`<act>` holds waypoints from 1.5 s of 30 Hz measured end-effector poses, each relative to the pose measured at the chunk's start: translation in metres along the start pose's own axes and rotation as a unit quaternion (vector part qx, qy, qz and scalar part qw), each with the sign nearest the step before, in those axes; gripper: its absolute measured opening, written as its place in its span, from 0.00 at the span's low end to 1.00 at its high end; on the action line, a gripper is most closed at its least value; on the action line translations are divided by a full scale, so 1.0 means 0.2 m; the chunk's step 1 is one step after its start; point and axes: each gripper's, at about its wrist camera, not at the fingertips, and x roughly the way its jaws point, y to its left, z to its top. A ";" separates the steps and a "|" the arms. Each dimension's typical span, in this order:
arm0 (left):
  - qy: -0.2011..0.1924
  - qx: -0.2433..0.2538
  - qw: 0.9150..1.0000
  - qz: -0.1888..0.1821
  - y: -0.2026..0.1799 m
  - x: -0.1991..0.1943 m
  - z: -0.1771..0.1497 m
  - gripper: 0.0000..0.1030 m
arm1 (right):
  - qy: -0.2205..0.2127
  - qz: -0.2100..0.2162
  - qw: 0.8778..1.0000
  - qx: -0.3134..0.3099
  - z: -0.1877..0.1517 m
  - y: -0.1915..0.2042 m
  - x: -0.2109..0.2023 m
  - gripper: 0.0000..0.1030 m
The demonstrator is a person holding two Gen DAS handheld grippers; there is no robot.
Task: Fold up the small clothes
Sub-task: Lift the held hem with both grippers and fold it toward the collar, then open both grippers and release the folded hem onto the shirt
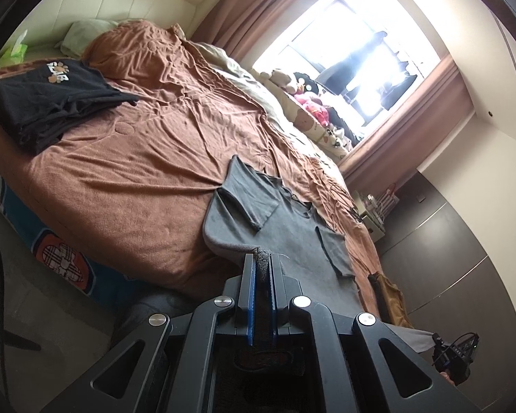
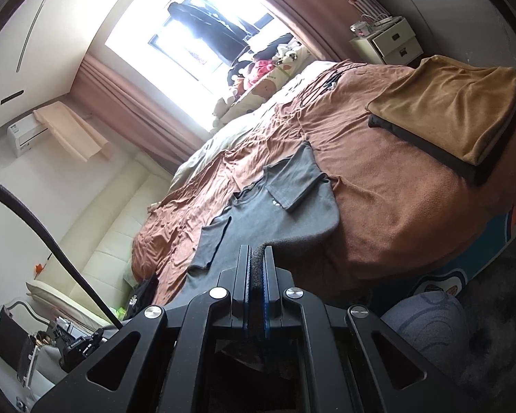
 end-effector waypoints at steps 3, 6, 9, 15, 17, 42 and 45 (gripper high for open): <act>0.001 -0.006 1.000 0.002 0.00 0.06 0.06 0.06 | -0.003 0.001 1.000 0.002 0.06 0.00 0.06 0.02; 0.000 -0.007 1.000 0.003 -0.02 0.12 0.12 0.06 | -0.004 -0.001 1.000 0.003 0.12 -0.01 0.14 0.02; 0.000 -0.007 1.000 0.004 -0.04 0.19 0.18 0.06 | -0.002 -0.005 1.000 0.005 0.19 -0.01 0.23 0.02; 0.002 -0.014 1.000 0.012 -0.06 0.32 0.29 0.06 | 0.003 -0.005 1.000 0.014 0.31 -0.02 0.42 0.02; 0.003 -0.016 1.000 0.015 -0.07 0.37 0.33 0.06 | 0.005 -0.006 1.000 0.016 0.35 -0.02 0.48 0.02; 0.059 -0.055 0.993 0.087 0.05 1.20 0.63 0.06 | 0.075 -0.055 0.994 0.051 0.73 -0.16 1.35 0.02; 0.070 -0.061 0.991 0.097 0.10 1.30 0.64 0.06 | 0.084 -0.060 0.993 0.061 0.74 -0.20 1.45 0.02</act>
